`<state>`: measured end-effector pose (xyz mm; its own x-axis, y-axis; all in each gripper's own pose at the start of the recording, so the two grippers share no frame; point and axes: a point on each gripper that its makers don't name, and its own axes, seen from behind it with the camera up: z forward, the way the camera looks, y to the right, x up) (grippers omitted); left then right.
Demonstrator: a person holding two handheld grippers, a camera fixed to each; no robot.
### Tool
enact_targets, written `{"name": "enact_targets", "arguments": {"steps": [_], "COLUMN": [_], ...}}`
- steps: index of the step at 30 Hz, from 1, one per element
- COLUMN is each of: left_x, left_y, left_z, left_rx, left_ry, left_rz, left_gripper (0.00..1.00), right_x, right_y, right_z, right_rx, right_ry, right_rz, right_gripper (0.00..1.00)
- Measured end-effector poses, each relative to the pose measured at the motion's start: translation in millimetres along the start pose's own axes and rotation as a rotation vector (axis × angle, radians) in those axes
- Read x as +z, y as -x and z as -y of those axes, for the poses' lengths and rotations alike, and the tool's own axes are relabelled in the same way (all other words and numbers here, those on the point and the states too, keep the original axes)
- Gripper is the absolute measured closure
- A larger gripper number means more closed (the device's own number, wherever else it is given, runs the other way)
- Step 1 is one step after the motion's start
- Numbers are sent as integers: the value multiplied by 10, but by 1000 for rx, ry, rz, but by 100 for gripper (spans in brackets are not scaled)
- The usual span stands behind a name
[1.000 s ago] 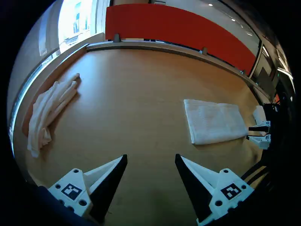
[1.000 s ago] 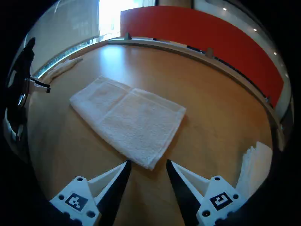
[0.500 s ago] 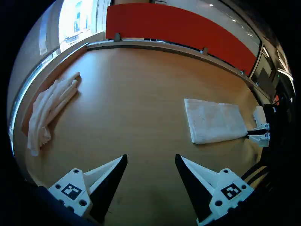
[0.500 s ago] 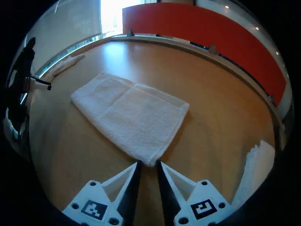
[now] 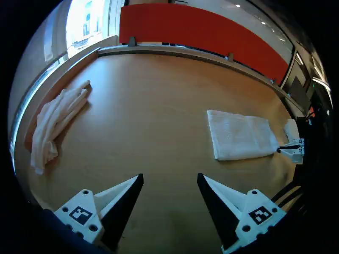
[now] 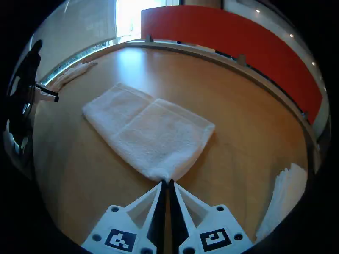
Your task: Fold towel
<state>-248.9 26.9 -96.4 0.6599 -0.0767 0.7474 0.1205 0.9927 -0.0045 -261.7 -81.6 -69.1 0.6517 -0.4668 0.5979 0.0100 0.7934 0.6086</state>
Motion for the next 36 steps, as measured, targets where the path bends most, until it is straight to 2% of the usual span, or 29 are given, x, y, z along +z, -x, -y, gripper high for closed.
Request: {"name": "enact_targets", "arguments": {"steps": [9, 17, 29, 36], "left_x": [-35, -81, -146, -164], "left_y": [-18, -23, -11, 22], "left_z": [-10, 15, 47, 60], "left_rx": [-8, -17, -25, -35], "left_ry": [4, 3, 2, 1], "left_rz": [-9, -17, -27, -25], "left_gripper": [6, 6, 6, 6], "right_x": [-84, -150, -171, -158], "right_y": [-294, -708, -1309, -1512], "right_z": [36, 74, 211, 297], "right_rx": [-25, -72, -159, -194], "right_ry": [3, 4, -8, -19], "right_rz": [-41, -96, -167, -187], "right_gripper": [95, 95, 95, 95]}}
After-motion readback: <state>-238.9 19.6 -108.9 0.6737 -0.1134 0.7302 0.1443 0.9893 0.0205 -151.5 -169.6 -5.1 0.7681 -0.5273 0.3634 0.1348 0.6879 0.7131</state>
